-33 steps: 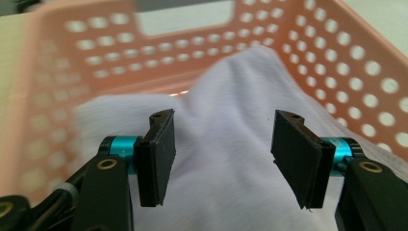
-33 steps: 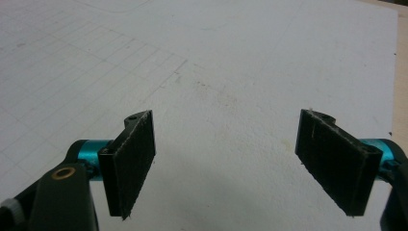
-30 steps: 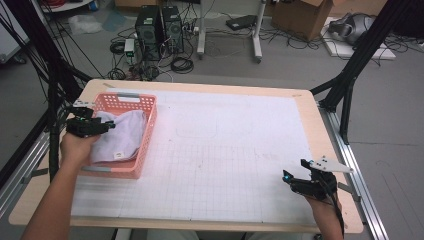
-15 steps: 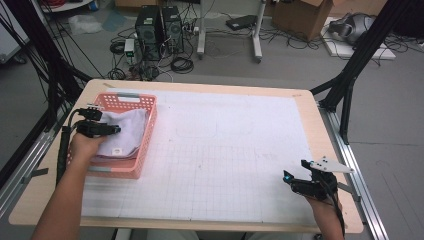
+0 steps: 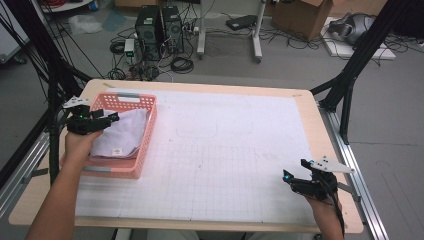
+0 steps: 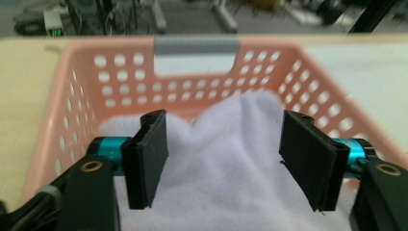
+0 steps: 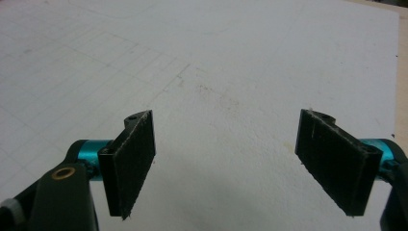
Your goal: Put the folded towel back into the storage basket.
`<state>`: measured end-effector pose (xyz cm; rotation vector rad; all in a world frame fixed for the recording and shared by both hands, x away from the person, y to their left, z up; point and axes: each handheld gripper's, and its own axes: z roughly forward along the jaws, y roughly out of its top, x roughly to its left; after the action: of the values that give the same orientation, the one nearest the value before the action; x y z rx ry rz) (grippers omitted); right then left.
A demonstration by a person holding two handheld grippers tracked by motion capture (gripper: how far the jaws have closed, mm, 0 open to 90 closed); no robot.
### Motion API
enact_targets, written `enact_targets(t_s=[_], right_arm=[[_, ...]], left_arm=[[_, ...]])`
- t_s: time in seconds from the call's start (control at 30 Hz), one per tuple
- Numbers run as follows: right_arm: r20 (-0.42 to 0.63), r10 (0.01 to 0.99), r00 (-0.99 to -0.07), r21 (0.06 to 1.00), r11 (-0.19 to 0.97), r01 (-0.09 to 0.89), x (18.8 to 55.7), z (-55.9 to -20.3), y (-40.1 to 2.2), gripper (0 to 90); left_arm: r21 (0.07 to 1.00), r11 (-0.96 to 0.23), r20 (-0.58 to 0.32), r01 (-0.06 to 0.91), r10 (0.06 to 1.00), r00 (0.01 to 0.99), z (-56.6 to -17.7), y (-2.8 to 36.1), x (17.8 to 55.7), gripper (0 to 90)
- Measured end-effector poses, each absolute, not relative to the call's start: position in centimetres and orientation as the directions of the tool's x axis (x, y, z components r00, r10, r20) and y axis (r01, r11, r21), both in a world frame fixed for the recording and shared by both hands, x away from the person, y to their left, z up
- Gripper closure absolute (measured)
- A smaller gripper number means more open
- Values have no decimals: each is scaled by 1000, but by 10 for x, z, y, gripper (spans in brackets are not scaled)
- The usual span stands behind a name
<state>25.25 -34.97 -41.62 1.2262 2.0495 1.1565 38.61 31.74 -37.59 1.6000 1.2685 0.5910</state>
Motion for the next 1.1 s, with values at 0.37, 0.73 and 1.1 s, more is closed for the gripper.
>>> enact_targets(t_s=[0.37,0.73,1.1], right_arm=[[26,875,-484,871,218,440,250,-412,-354,206],[17,859,-511,878,232,418,249,-410,-351,206],[15,851,-525,890,228,395,250,-412,-353,206]], left_arm=[[952,101,-230,287,856,462,-361,311,345,209],[981,71,-166,180,787,595,-354,255,308,210],[987,17,-124,159,707,696,-364,189,292,216]])
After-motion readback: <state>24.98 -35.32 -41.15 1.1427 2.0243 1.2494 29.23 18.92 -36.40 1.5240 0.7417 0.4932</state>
